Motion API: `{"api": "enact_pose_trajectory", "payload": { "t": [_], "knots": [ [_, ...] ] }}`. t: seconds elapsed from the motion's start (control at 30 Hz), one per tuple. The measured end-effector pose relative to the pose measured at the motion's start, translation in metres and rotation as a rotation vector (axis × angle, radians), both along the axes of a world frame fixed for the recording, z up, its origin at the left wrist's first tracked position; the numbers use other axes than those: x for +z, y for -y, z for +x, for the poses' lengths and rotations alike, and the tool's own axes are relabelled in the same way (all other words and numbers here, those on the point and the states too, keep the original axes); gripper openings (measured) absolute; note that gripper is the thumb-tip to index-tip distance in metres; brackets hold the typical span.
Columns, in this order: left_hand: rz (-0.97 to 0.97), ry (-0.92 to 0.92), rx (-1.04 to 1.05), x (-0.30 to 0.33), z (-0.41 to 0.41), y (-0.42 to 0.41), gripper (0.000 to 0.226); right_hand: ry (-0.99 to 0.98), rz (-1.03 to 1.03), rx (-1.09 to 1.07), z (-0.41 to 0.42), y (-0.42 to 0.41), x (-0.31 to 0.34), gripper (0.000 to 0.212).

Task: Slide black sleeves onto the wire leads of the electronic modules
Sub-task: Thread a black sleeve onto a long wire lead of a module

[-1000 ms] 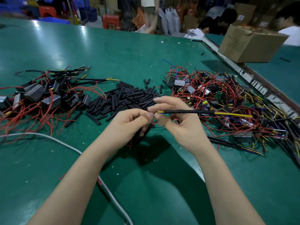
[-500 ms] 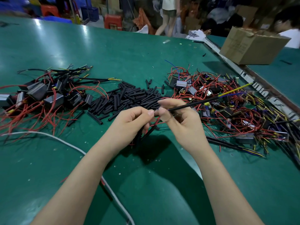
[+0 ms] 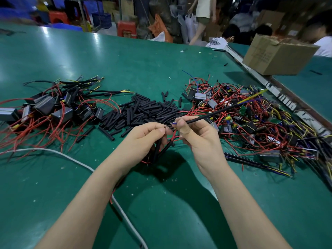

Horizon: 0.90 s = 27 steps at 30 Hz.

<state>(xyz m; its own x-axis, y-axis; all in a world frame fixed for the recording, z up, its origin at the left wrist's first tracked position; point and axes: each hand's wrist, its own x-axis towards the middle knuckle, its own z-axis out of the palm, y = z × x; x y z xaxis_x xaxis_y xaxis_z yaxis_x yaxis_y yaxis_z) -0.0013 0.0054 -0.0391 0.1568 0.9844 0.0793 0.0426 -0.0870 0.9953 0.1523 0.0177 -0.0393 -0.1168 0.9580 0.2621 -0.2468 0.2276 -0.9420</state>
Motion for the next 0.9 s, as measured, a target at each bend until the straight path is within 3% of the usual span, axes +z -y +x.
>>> {"api": "enact_pose_trajectory", "payload": {
  "t": [0.2, 0.33, 0.47, 0.9],
  "knots": [
    [0.039, 0.087, 0.009, -0.0039, 0.0018, -0.0011, 0.013, -0.026, -0.081, 0.037, -0.0015, 0.0011, 0.0037, 0.013],
    [0.018, 0.141, 0.020, -0.0048, 0.0027, -0.0024, 0.023, -0.028, -0.108, 0.027, -0.0020, -0.0002, 0.0037, 0.013],
    [0.022, 0.190, -0.044, -0.0052, 0.0060, -0.0013, 0.009, -0.056, -0.101, -0.001, -0.0017, -0.0023, 0.0025, 0.023],
    [-0.013, 0.227, -0.025, -0.0054, 0.0029, -0.0026, 0.016, 0.010, -0.103, -0.016, -0.0039, 0.0003, 0.0029, 0.022]
  ]
}}
